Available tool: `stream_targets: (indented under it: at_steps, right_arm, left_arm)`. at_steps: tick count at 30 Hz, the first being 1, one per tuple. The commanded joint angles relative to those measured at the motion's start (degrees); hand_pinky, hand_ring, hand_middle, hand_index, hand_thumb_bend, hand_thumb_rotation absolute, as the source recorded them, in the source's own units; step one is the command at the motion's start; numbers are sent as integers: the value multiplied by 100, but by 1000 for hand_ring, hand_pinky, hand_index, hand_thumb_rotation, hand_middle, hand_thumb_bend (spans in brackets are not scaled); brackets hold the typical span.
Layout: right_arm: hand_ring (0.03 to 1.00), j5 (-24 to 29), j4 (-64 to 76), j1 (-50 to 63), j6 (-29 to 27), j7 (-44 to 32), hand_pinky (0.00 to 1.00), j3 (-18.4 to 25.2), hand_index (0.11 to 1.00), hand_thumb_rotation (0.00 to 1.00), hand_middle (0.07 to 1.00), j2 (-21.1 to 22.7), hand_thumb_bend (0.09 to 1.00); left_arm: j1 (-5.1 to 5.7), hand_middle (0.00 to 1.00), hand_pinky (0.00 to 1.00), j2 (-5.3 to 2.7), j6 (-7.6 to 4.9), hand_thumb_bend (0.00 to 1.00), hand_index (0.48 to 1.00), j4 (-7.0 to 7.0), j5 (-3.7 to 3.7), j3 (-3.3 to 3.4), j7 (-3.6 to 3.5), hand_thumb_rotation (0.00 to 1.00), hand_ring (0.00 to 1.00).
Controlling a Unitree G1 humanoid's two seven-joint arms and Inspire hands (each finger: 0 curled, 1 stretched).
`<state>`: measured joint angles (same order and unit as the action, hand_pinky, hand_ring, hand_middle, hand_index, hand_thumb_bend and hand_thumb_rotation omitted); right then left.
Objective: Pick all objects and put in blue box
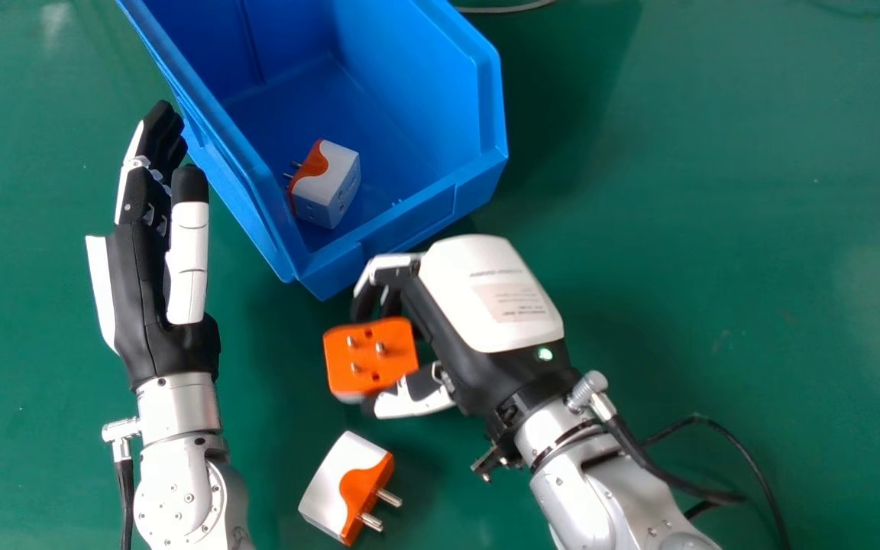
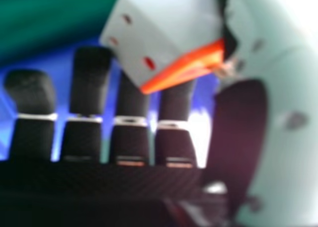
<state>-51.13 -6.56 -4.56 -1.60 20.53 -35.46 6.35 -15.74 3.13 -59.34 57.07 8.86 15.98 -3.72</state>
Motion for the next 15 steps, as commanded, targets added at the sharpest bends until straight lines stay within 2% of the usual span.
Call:
stream_targets:
  at_steps: [1, 6, 8, 11, 15]
  right_arm:
    - [370, 110, -79, -7, -402, 688, 194, 104, 532, 0, 474, -136, 507]
    - [381, 146, -249, 25, -808, 1448, 249, 202, 525, 0, 487, -216, 508]
    - [388, 138, -320, 18, -902, 1609, 276, 224, 518, 0, 493, -218, 509]
    - [392, 130, -410, -12, -1052, 1802, 298, 248, 513, 0, 497, -209, 510]
    - [397, 196, -481, -14, -1211, 1975, 326, 303, 508, 0, 505, -241, 511]
  left_arm:
    - [47, 913, 917, 2, -127, 778, 871, -101, -92, -46, 10, 802, 930]
    - [55, 912, 916, -17, -97, 782, 871, -125, -48, -43, -4, 800, 928]
    - [63, 912, 916, -17, -72, 783, 871, -134, -33, -45, -18, 798, 928]
    - [67, 912, 917, -21, -67, 787, 871, -142, -37, -40, 0, 797, 928]
    - [60, 911, 918, -31, -81, 790, 871, -135, 2, -34, -41, 794, 927]
